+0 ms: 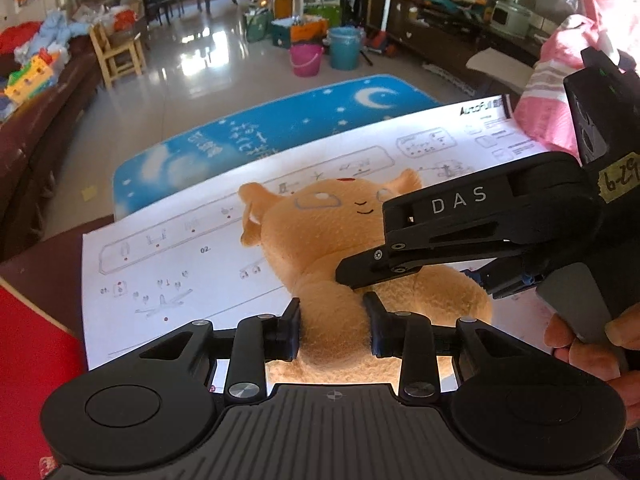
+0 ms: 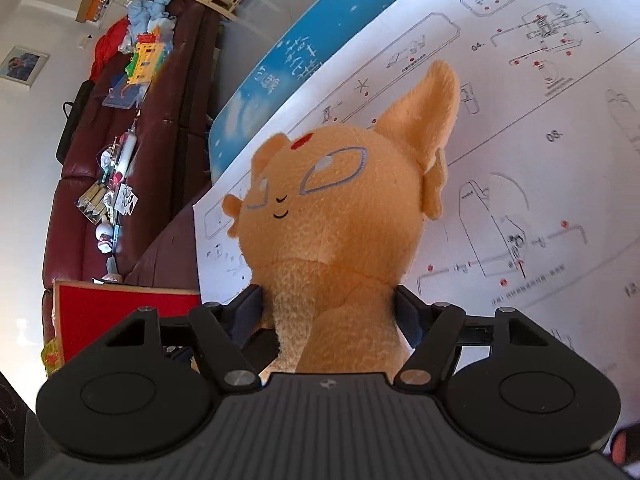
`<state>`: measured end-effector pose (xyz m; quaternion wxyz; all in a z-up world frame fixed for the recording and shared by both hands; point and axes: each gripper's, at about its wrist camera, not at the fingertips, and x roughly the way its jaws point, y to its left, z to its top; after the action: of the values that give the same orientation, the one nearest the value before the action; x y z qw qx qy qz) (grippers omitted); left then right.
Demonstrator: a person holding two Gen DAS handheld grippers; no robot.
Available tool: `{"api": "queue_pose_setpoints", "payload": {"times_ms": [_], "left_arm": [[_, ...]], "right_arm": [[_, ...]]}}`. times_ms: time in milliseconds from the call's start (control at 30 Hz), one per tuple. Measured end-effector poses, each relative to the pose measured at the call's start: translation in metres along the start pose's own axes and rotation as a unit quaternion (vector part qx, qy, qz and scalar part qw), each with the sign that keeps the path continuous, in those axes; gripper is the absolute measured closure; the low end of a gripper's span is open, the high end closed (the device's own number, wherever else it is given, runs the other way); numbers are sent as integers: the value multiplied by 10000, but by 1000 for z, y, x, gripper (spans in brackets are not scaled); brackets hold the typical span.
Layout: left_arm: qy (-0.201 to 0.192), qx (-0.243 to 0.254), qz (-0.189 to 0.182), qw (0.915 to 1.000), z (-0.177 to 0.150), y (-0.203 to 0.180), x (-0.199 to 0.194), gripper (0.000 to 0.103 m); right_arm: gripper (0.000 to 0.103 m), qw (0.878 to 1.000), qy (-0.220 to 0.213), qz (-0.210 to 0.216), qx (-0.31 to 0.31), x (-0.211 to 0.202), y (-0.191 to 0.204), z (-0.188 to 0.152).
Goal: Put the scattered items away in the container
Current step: 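Lift the tan plush dog with both tools off the instruction sheet, then carry the tan plush dog with both tools over the red box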
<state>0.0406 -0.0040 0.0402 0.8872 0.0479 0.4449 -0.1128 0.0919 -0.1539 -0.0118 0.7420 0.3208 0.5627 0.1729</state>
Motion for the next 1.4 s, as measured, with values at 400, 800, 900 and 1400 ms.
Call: {"api": "queue_pose_setpoints", "payload": {"times_ms": [400,800,900,1400], "left_arm": [[-743,-109,231,9969,-18,-12,-87,73],[-1851,-953,1236,9702,-43,28,-207,70],[-2070,-1257,1533,9581,-54,48,-236,70],[-2054,-2909,2920,8876,-111,170,-307,0]], "right_arm": [[30,9954,-366,155,-871,-55,48,-32],[30,9617,-600,523,-2623,-88,173,-65],[30,9468,-556,642,-3104,-82,216,-79],[7,9026,-69,1291,-4105,4,357,-140]]}}
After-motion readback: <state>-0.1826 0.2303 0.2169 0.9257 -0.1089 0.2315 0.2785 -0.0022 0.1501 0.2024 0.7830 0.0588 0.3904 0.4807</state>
